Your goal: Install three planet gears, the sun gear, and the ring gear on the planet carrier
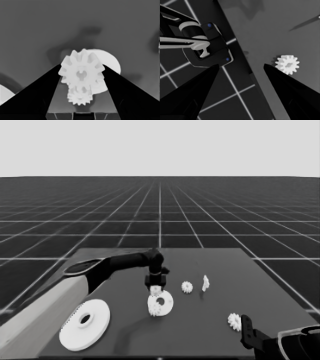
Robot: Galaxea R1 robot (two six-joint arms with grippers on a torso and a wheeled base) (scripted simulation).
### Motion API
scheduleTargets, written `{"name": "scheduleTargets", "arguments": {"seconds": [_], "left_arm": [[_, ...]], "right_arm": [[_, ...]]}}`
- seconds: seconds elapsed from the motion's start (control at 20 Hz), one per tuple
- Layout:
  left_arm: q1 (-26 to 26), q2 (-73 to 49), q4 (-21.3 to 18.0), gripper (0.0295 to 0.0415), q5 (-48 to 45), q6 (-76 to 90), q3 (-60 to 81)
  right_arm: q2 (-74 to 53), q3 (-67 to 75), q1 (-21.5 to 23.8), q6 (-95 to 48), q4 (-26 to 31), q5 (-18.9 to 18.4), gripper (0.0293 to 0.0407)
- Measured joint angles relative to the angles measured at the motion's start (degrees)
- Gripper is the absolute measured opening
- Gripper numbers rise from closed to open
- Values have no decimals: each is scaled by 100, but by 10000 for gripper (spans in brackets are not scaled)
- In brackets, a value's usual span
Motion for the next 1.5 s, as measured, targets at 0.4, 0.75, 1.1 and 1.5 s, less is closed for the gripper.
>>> {"name": "scheduleTargets", "arguments": {"seconds": [0.4,0.75,1.1,1.5], "left_arm": [[110,69,95,381,-92,107,-200],[111,70,96,385,-94,108,-203],[-1785,-240,-1616,385,715,-437,775],[-2477,-7010,195,388,-4084,7817,8203]], "right_arm": [[0,0,0,0,0,0,385],[0,0,0,0,0,0,385],[0,0,0,0,0,0,385],[0,0,0,0,0,0,385]]}}
